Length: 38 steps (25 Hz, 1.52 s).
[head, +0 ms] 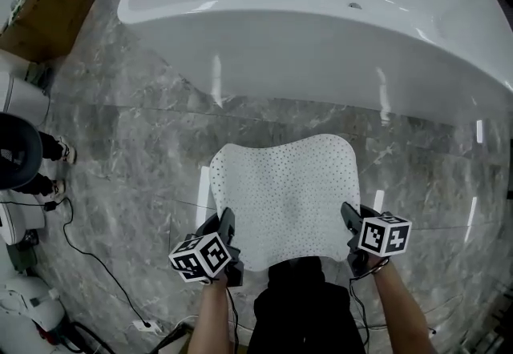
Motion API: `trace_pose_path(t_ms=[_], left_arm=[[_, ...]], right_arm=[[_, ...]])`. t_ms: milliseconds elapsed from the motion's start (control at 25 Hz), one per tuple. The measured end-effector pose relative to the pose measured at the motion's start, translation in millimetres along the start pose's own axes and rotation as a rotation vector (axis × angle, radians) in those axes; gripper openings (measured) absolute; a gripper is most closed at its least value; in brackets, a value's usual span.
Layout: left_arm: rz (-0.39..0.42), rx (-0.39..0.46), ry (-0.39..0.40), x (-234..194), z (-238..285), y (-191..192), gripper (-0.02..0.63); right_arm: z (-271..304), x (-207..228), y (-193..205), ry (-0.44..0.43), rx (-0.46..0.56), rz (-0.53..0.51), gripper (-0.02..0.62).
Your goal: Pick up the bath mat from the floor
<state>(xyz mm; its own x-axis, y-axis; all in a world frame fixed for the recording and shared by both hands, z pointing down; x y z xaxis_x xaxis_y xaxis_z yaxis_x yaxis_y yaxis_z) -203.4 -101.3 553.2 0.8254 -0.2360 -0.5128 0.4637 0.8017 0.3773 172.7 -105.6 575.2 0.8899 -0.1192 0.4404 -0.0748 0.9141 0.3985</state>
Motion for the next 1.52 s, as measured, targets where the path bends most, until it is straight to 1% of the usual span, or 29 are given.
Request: trace_pose_path(t_ms=[120, 360, 560, 680, 840, 1120, 1400, 1520], left_arm=[[0.012, -0.003, 0.019, 30, -44, -14, 0.011], [0.067, -0.004, 0.053, 95, -125, -41, 0.011], [0.106, 0.016, 0.082, 136, -186, -63, 0.011], [0.137, 0.031, 0.088, 156, -211, -73, 0.011], [0.16, 0.051, 0.092, 177, -244, -76, 0.011], [0.172, 0.127, 0.119, 215, -299, -73, 0.011], [0.192, 0.2, 0.14, 227, -344, -66, 0.011], [0.198, 0.224, 0.159, 232, -362, -66, 0.011]], right_arm=[[-50, -24, -17, 0.0, 0.009, 0.004, 0.025], [-146, -62, -47, -0.002, 0.032, 0.029, 0.025], [-209, -92, -61, -0.007, 0.081, 0.053, 0.025], [-239, -104, -70, -0.013, 0.112, 0.055, 0.025], [-277, -116, -72, -0.024, 0.131, 0.056, 0.025], [-337, -125, -78, -0.05, 0.218, 0.031, 0.025], [-383, -142, -72, -0.085, 0.297, -0.025, 0.025], [-404, -151, -72, -0.085, 0.324, -0.053, 0.025]])
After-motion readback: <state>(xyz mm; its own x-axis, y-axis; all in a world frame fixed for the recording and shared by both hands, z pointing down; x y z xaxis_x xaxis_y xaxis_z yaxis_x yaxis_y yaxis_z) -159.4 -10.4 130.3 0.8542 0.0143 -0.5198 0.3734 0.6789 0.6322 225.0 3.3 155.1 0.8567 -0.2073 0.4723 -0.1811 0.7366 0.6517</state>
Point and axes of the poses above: the fingertips, and each gripper's own axes: z forward along the fingers, x to its right, y out of its underside, the point moved 10 cm from there along -z, backward along the fingers, and after that the axes turned 7 degrees about -z, right-handed, at the moved point
